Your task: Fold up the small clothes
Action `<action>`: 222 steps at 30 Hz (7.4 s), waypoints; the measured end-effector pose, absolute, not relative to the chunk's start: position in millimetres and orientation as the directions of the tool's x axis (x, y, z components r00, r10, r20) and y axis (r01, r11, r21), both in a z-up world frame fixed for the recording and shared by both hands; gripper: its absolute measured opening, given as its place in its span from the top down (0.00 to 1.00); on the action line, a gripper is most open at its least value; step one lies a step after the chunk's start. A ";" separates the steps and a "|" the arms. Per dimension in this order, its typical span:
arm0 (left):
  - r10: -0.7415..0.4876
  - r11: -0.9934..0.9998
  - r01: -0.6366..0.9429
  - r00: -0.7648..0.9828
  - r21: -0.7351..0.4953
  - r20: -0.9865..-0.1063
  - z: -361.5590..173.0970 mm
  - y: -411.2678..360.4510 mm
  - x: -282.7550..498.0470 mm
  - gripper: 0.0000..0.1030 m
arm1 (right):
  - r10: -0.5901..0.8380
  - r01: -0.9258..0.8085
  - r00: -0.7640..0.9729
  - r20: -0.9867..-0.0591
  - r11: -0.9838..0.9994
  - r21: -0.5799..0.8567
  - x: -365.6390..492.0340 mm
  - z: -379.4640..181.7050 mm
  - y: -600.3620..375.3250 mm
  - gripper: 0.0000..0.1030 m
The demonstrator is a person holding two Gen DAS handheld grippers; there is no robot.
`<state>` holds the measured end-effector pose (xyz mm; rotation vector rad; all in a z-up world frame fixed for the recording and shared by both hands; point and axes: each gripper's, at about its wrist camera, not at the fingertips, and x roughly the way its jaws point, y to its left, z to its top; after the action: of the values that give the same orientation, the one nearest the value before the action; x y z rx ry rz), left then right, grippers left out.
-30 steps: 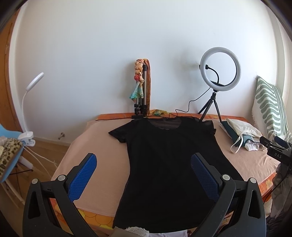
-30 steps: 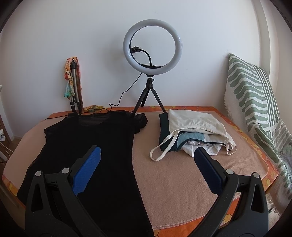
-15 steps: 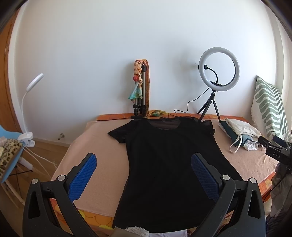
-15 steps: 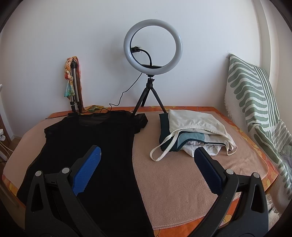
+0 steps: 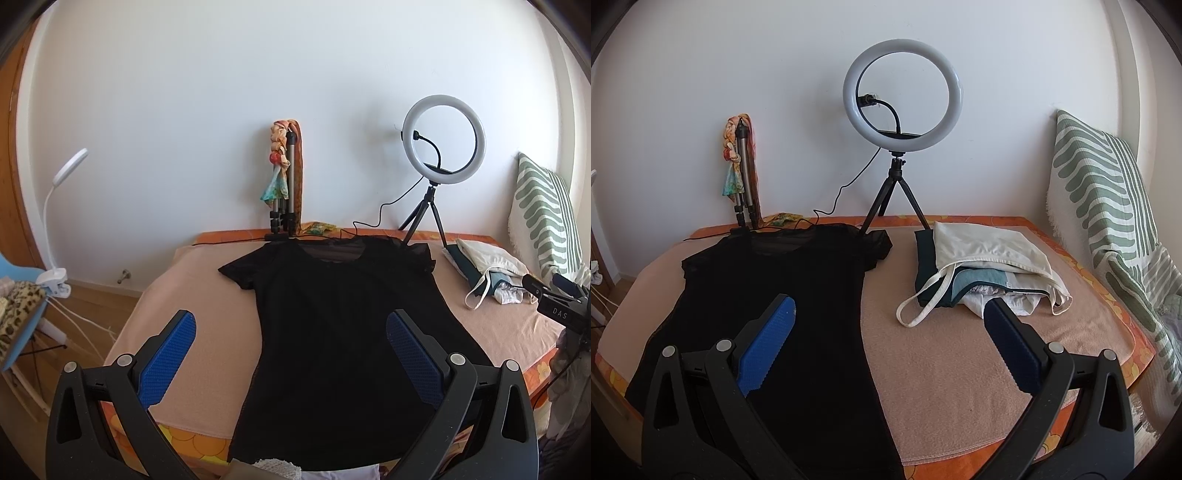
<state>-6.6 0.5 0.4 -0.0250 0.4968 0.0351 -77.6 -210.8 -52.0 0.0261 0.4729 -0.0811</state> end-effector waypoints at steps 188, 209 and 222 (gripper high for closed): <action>-0.457 0.886 0.221 0.570 -0.409 -0.683 -128.2 3.9 -3.5 0.96 | 0.256 -0.296 0.440 -0.861 0.946 0.129 342.8 -114.6 43.8 0.96; -0.507 0.860 0.317 0.455 -0.400 -0.732 -156.3 -46.3 7.2 0.86 | 0.149 -0.221 0.451 -0.880 0.974 0.052 347.5 -147.8 8.0 0.96; -0.416 0.909 0.224 0.537 -0.351 -0.734 -139.7 3.6 -22.4 0.65 | 0.162 -0.188 0.528 -0.834 0.980 0.071 324.5 -99.2 -22.9 0.45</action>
<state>-22.4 3.6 -139.7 -0.2257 0.9301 -0.3846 324.5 -22.9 -99.2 -0.0288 0.9927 0.2095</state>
